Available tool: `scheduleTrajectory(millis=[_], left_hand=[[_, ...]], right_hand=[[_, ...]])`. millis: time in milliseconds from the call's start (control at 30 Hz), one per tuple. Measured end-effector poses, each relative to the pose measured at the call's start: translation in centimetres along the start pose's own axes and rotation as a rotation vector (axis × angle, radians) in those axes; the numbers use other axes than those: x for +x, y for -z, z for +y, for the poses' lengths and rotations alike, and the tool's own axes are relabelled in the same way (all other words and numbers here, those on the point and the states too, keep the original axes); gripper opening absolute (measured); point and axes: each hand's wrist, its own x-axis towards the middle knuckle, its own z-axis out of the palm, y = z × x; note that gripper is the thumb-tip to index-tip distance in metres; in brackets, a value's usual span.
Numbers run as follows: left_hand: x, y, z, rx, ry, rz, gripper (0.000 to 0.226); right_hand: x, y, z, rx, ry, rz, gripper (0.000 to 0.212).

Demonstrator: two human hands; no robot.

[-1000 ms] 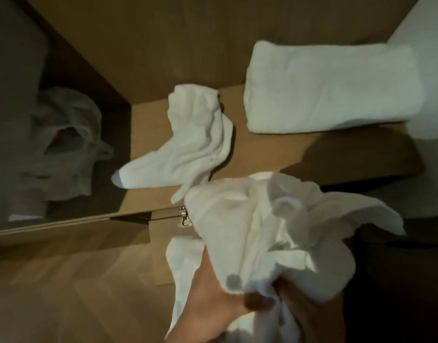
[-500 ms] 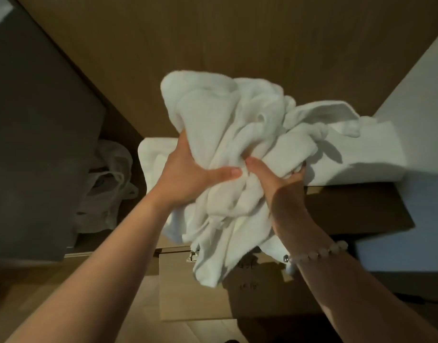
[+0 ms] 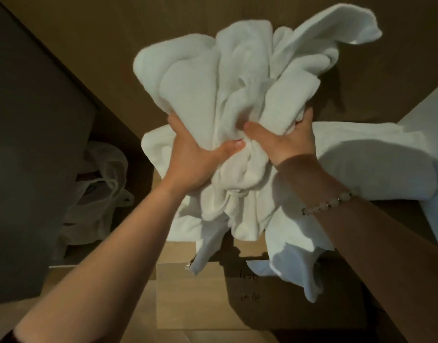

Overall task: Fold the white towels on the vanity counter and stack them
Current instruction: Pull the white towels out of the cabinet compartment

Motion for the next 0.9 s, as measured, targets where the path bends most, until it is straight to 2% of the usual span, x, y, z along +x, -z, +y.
scheduleTrajectory(millis=[100,233,300,367,467,533,600,700,800,900], left_hand=[[-0.8,-3.0,-3.1,0.003,0.105,-0.055,0.109],[-2.6,-7.5,-6.5,0.027,0.225,-0.162,0.097],[-2.7,-9.4,-8.0,0.148,0.254,-0.264,0.096],[-2.3,-10.2,-9.3,0.303,0.314,-0.368,0.097],[-1.5,-10.0,-10.1,0.443,0.401,-0.424,0.092],[-1.3,-9.4,-10.3,0.556,0.442,-0.427,0.085],[-1.3,-8.6,-10.4,0.638,0.475,-0.409,0.077],[-1.4,-7.3,-10.3,0.652,0.498,-0.409,0.076],[-1.6,-6.4,-9.3,0.578,0.492,-0.443,0.081],[-2.7,-5.8,-6.9,0.438,0.493,-0.329,0.079]], right_hand=[[0.8,0.6,2.6,-0.166,0.079,-0.022,0.105],[2.8,3.3,6.6,-0.444,0.004,-0.180,0.102],[3.9,5.1,7.9,-0.682,-0.042,-0.281,0.098],[4.5,6.0,8.6,-0.853,-0.054,-0.306,0.099],[4.0,5.3,9.2,-0.949,-0.043,-0.311,0.104],[3.5,4.5,9.7,-1.006,-0.007,-0.386,0.115],[3.2,4.4,10.0,-0.953,-0.009,-0.471,0.119],[2.4,6.0,10.5,-0.682,-0.183,-0.538,0.118],[0.9,8.4,11.9,-0.431,-0.283,-0.322,0.104],[-1.0,9.7,13.6,-0.376,-0.234,-0.111,0.077]])
